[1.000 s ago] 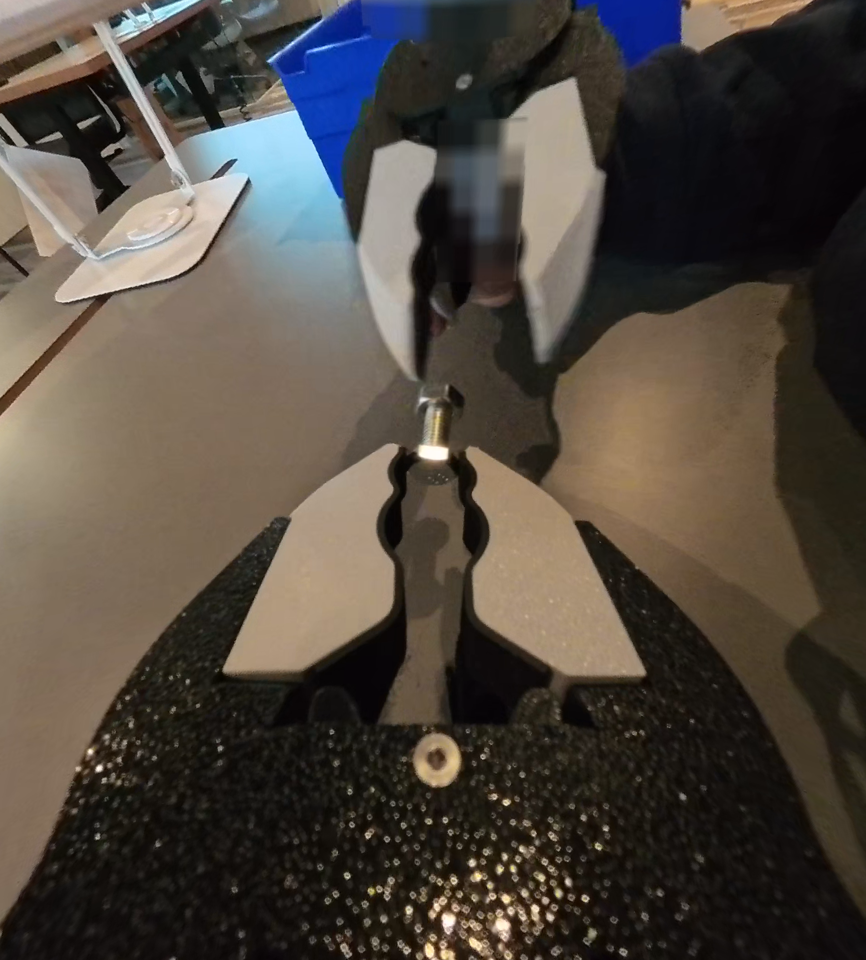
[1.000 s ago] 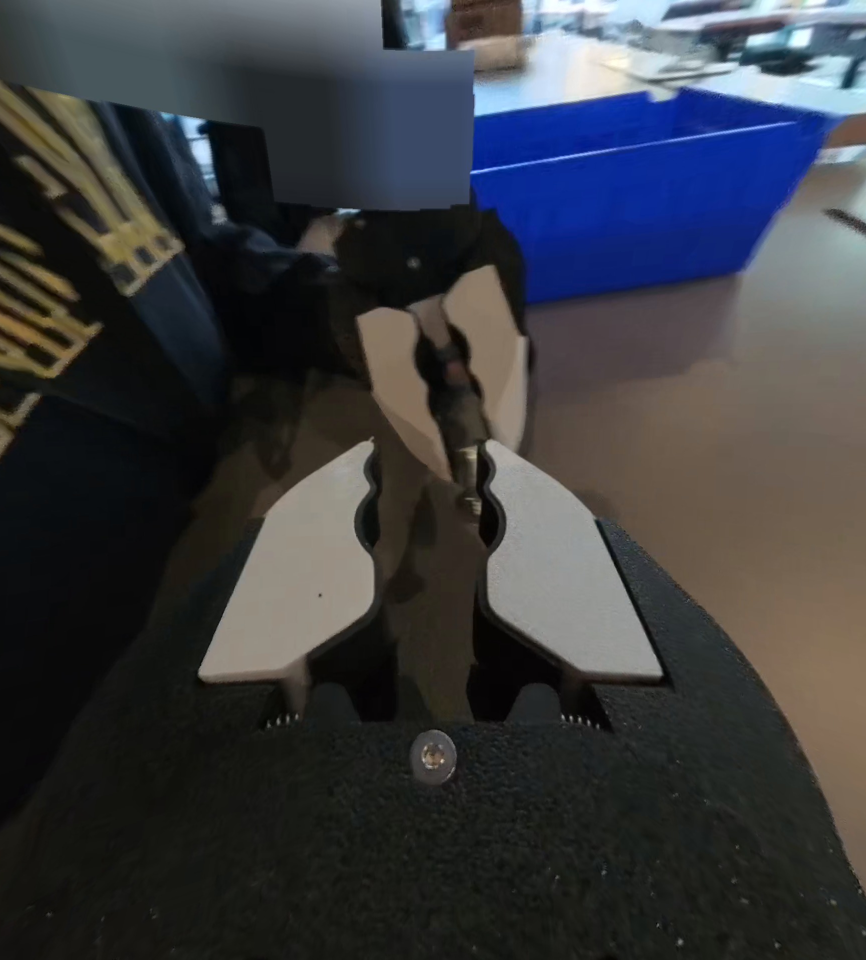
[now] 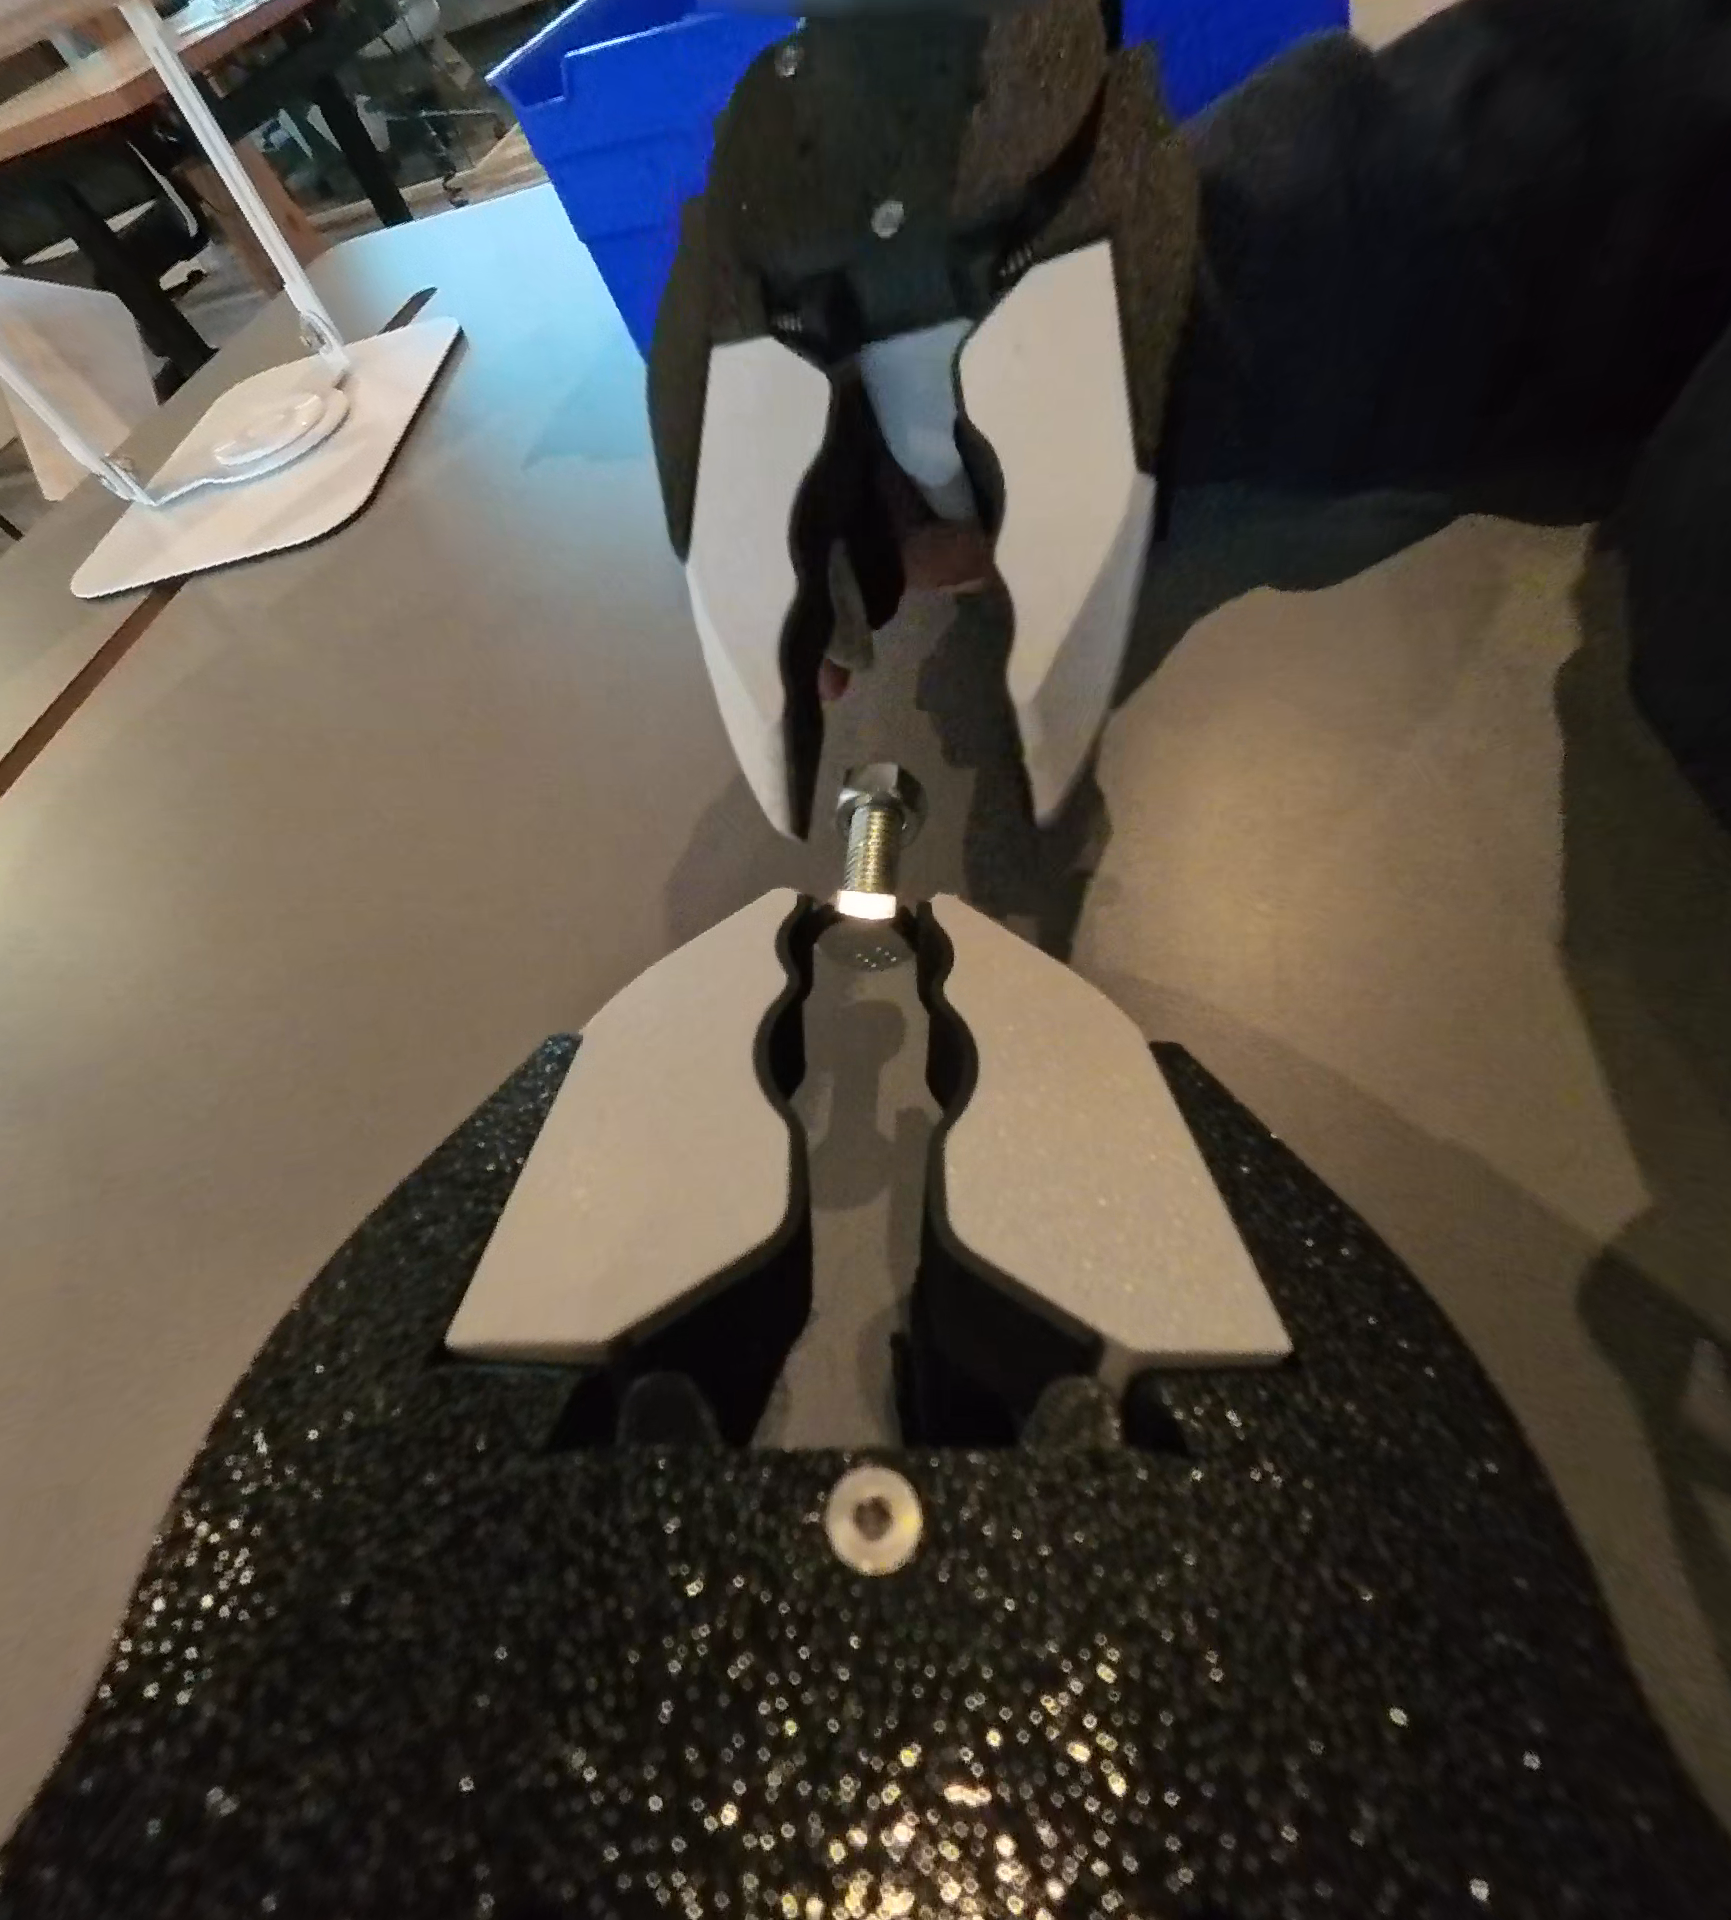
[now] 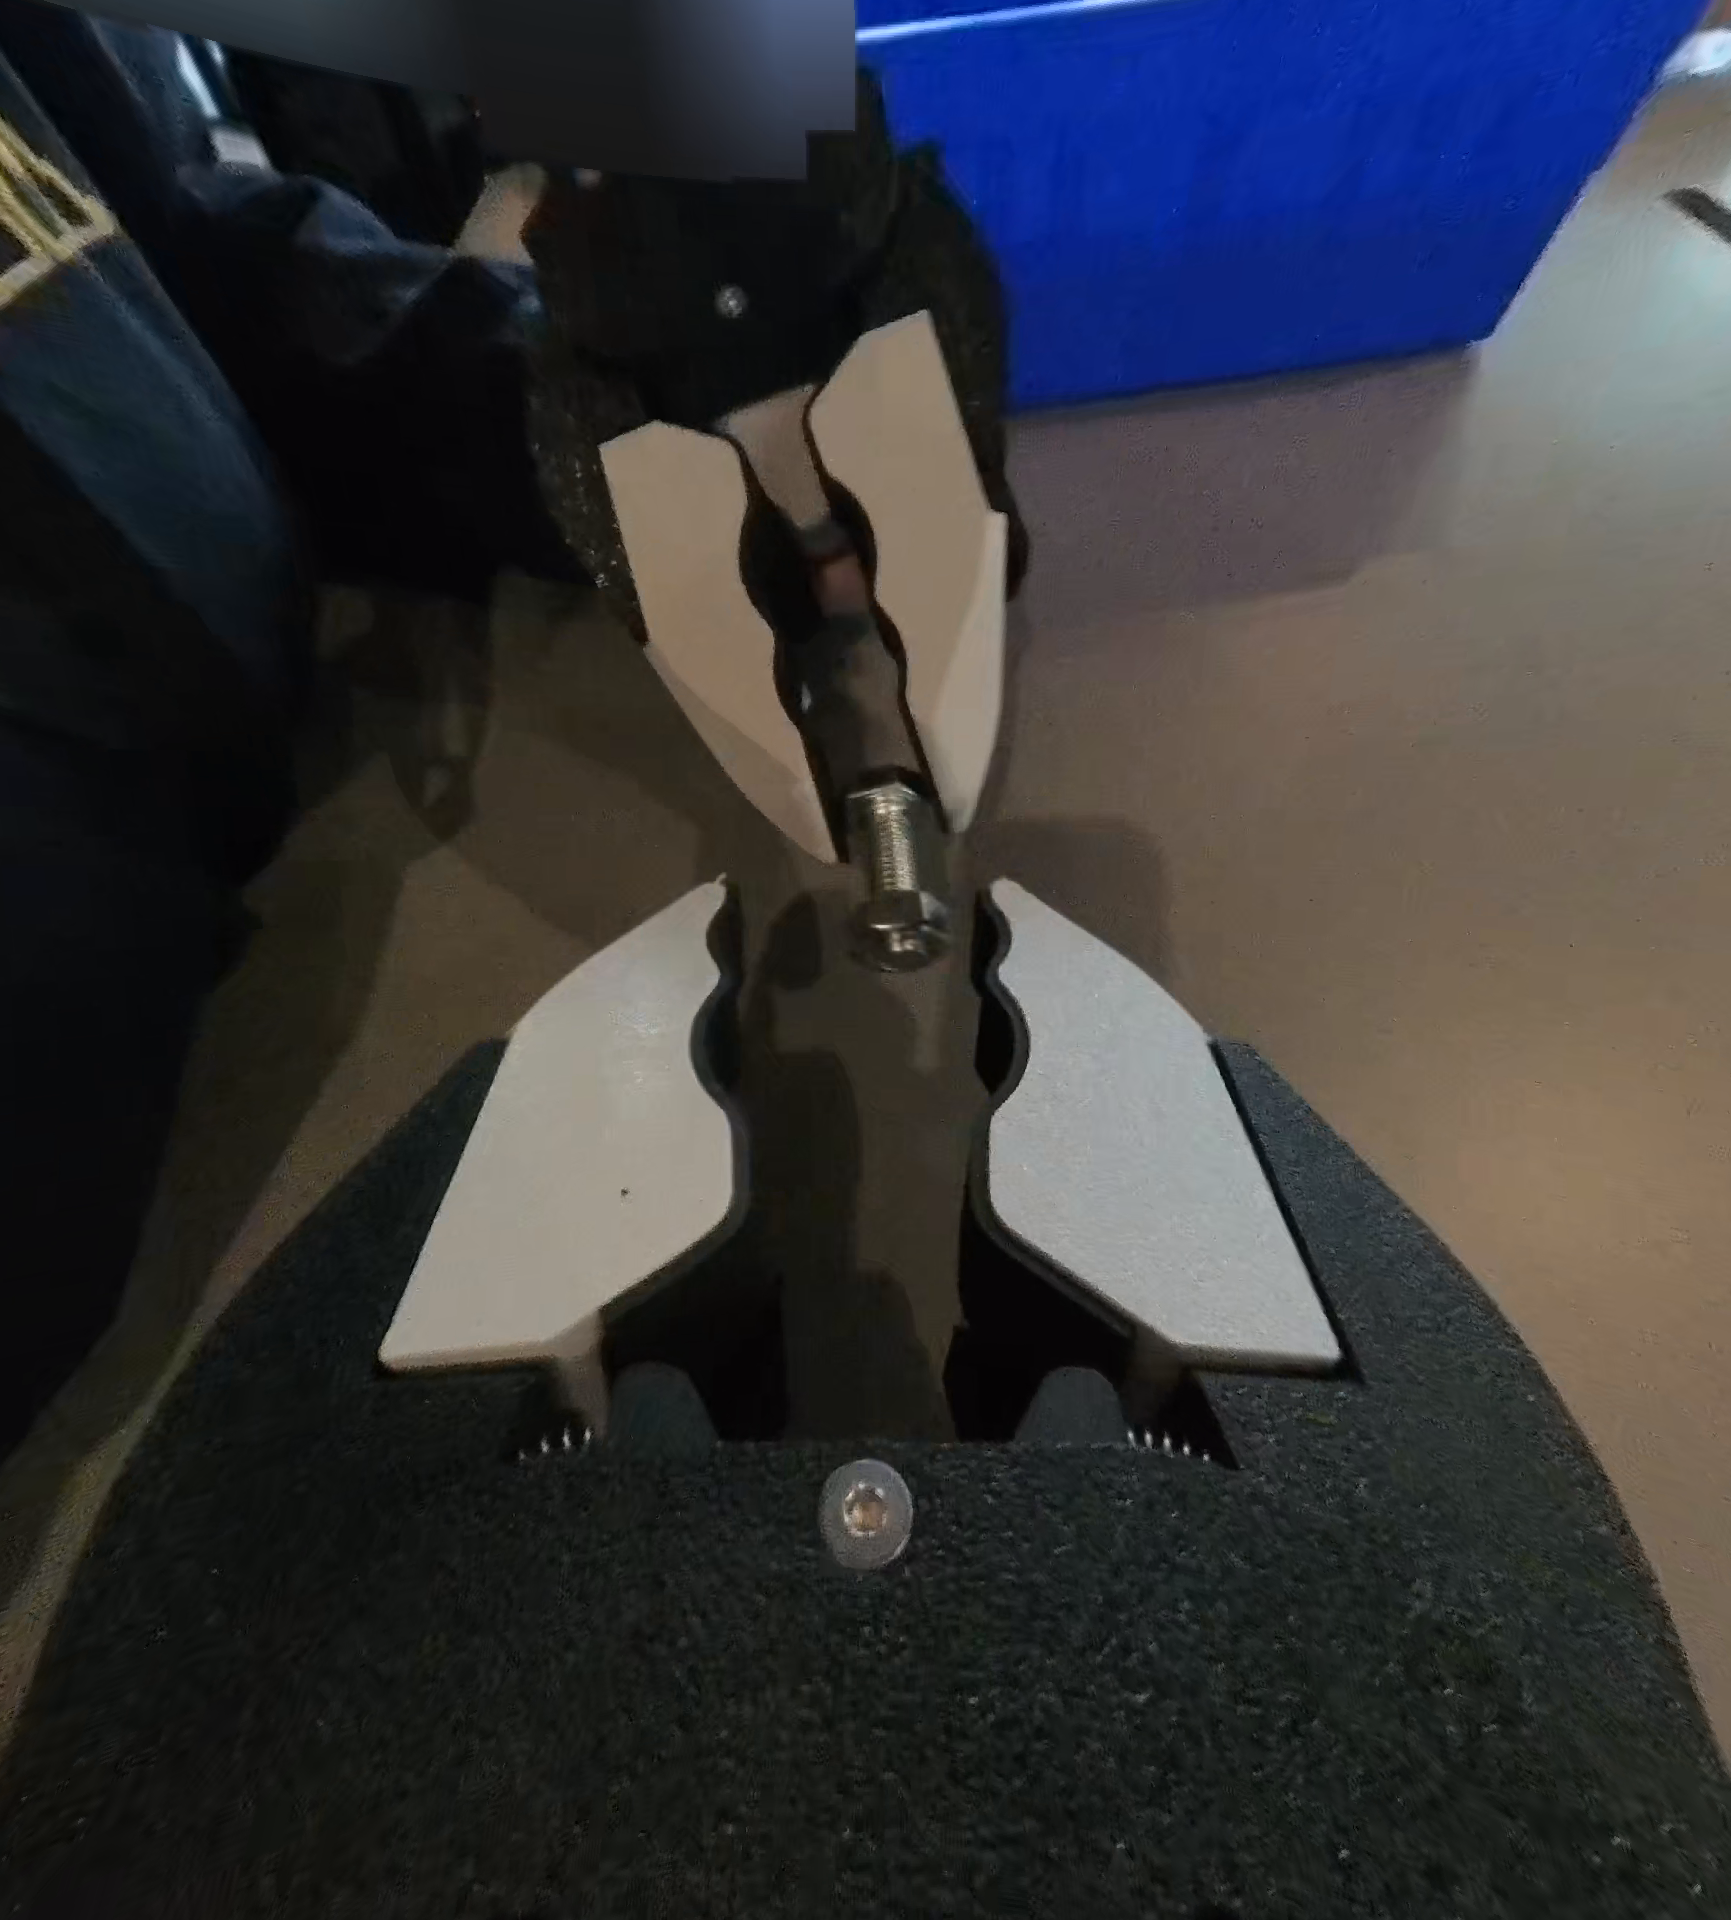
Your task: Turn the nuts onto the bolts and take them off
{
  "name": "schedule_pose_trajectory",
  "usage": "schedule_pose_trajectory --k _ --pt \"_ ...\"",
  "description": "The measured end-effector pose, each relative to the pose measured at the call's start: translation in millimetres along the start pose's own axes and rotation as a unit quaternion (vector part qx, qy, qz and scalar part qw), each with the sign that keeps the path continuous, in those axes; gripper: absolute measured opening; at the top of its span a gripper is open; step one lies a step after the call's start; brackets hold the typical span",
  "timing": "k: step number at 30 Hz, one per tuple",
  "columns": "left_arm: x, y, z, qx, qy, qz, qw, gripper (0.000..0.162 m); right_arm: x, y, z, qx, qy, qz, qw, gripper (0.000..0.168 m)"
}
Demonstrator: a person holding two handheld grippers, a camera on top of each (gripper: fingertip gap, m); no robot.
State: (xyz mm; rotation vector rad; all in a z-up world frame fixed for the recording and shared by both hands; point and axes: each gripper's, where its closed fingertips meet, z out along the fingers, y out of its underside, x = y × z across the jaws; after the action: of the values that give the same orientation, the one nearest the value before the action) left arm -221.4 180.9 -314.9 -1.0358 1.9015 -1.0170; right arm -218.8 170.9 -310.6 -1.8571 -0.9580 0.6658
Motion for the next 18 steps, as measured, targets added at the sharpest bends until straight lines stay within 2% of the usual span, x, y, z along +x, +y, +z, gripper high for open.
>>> schedule_pose_trajectory --k 3,4,6,9,11,15,16,18 --pt "1.9 0.0 0.0 0.001 0.005 0.003 1.000 0.018 -12.3 -6.9 -1.7 0.013 -0.027 -0.027 0.999 0.040" --pt "-0.1 0.8 0.4 -0.003 -0.003 0.002 1.000 0.018 -23.8 -13.5 -7.3 0.035 -0.064 -0.038 0.997 0.021" --pt "0.9 1.0 0.7 -0.004 0.002 0.003 1.000 0.018 -19.6 -23.7 -13.3 0.068 -0.058 -0.022 0.996 0.024" --pt "0.8 0.6 0.4 -0.002 0.000 0.003 1.000 0.018 1.3 -9.7 -10.4 0.030 0.007 -0.013 0.999 0.046" --pt "0.5 0.5 0.3 -0.001 0.000 0.002 1.000 0.018 0.7 -2.7 -4.5 0.006 0.009 -0.016 1.000 0.048" --pt "1.6 0.4 0.2 -0.001 0.004 0.002 1.000 0.018 -12.6 -4.1 -4.7 0.003 -0.020 -0.041 0.999 0.041" --pt "0.2 0.9 0.4 -0.003 -0.001 0.002 1.000 0.018 -21.9 -10.0 -9.8 0.021 -0.051 -0.047 0.997 0.025" --pt "0.9 1.2 0.7 -0.004 0.003 0.001 1.000 0.018 -22.2 -14.7 -15.2 0.032 -0.056 -0.036 0.997 0.026"
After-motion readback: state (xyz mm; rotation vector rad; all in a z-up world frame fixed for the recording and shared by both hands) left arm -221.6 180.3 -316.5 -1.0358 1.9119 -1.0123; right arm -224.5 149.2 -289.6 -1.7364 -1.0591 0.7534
